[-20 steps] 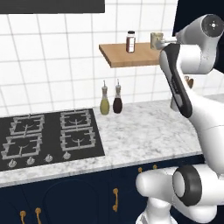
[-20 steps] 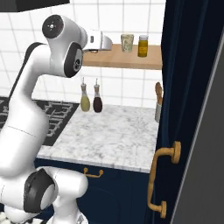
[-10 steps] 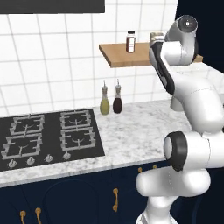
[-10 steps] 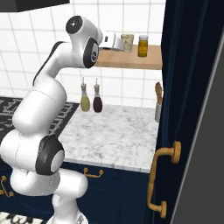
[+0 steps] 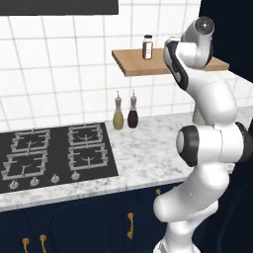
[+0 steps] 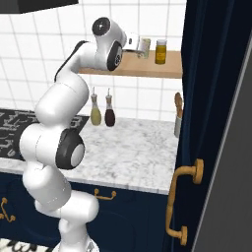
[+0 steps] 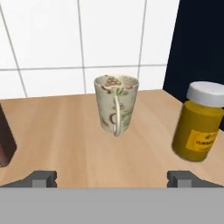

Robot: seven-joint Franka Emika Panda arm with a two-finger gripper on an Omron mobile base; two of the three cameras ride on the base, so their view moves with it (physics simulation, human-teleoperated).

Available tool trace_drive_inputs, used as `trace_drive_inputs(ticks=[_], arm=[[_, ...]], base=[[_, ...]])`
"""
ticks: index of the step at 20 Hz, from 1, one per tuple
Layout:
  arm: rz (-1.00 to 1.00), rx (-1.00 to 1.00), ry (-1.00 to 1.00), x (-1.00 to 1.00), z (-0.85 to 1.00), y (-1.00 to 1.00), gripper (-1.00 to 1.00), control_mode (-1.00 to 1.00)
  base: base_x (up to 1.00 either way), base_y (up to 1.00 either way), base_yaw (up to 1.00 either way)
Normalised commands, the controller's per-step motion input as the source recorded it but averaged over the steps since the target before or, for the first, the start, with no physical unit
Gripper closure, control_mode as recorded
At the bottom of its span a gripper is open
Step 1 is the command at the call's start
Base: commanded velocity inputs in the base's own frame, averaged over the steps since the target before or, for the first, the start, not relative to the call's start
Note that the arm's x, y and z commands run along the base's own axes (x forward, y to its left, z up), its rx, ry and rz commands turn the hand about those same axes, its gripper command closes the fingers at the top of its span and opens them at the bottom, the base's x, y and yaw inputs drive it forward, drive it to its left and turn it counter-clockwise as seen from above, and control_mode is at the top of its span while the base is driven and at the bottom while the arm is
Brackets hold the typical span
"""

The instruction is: Gather all objects into one cabinet and sort the glasses and bowls to opposite sides.

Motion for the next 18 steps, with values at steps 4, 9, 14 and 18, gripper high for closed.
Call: trace_drive_inputs(ticks=[4,9,14,18], arm=[[0.08,0.0,0.01,0.69,-0.16,-0.17,-1.0,-1.0],[0.08,0.0,0.0,0.5,-0.16,-0.04,-1.0,-1.0],[0.03,0.0,0.0,0.32,-0.11,0.0,-1.0,-1.0],[0.0,0.0,0.0,0.43,-0.17,0.0,-1.0,-1.0]], base=[[0.0,0.0,0.0],[0.0,0.0,0.0],[0.0,0.0,0.0],[0.0,0.0,0.0]])
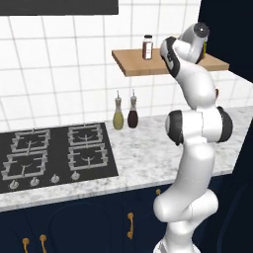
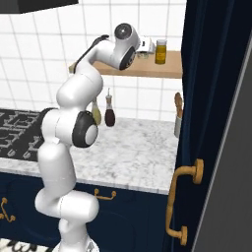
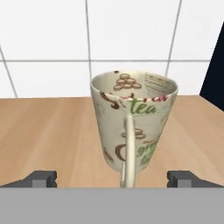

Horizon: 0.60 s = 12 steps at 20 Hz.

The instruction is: Gather all objects into one cabinet and sort the glasses and bowls to opposite sides.

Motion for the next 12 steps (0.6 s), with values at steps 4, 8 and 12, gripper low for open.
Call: trace_drive_inputs(ticks=[4,8,12], arm=[[0.0,0.0,0.0,0.36,-0.1,0.0,-1.0,-1.0],[0.0,0.0,0.0,0.24,0.0,0.0,1.0,-1.0],[0.0,0.0,0.03,0.29,-0.02,0.0,1.0,-1.0]], base=[[0.0,0.0,0.0],[0.0,0.0,0.0],[0.0,0.0,0.0]])
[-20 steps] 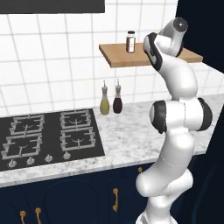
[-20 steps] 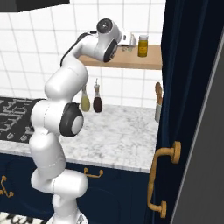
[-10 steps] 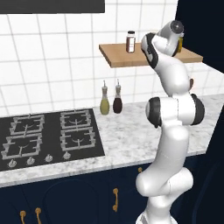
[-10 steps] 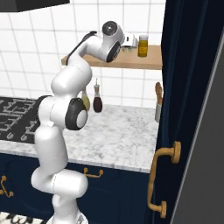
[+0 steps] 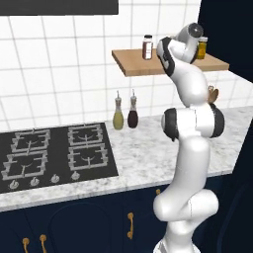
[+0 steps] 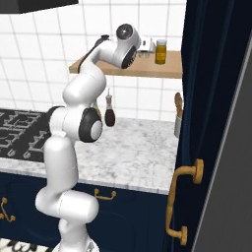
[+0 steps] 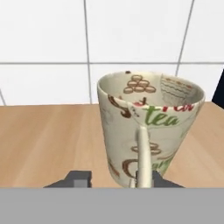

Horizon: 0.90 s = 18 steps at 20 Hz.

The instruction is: Gather all objects into one cabinet and sort the glasses and bowls to opposite sides.

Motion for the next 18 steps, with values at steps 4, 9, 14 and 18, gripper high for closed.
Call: trace_drive_inputs(ticks=[4,9,14,18], arm=[[0.0,0.0,0.04,0.02,-0.07,0.0,1.0,-1.0],[0.0,-0.04,-0.01,-0.79,-0.16,0.21,1.0,-1.0],[0.03,-0.1,-0.06,-1.0,-0.53,0.56,1.0,-1.0],[0.02,-0.06,-0.22,-1.0,-0.21,0.36,1.0,-1.0]], base=[[0.0,0.0,0.0],[0.0,0.0,0.0],[0.0,0.0,0.0],[0.0,0.0,0.0]])
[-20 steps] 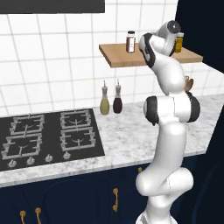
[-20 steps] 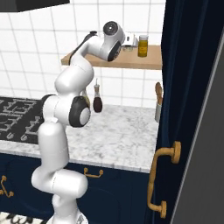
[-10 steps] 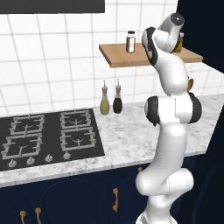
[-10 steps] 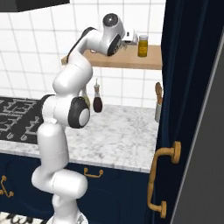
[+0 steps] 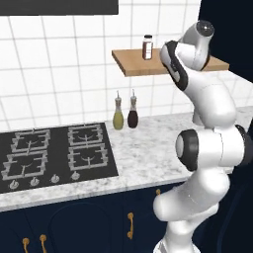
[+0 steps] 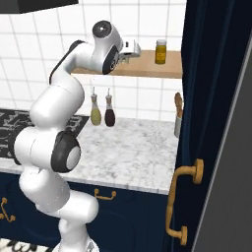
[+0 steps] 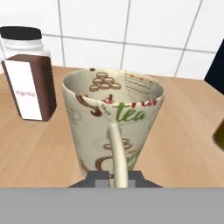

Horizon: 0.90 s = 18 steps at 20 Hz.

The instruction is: Gather all objects into one cabinet and sort the glasses and bowls to opposite sides.

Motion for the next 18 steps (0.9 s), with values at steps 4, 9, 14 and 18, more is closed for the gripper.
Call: trace_drive_inputs(ticks=[4,9,14,18], arm=[[0.0,0.0,-0.14,-1.0,0.17,0.0,1.0,-1.0],[0.0,0.0,0.01,-1.0,0.05,0.12,1.0,-1.0],[0.0,0.0,0.04,-1.0,0.01,0.25,1.0,-1.0],[0.0,-0.02,0.18,-0.98,-0.13,0.56,1.0,-1.0]], base=[[0.0,0.0,0.0],[0.0,0.0,0.0],[0.0,0.0,0.0],[0.0,0.0,0.0]])
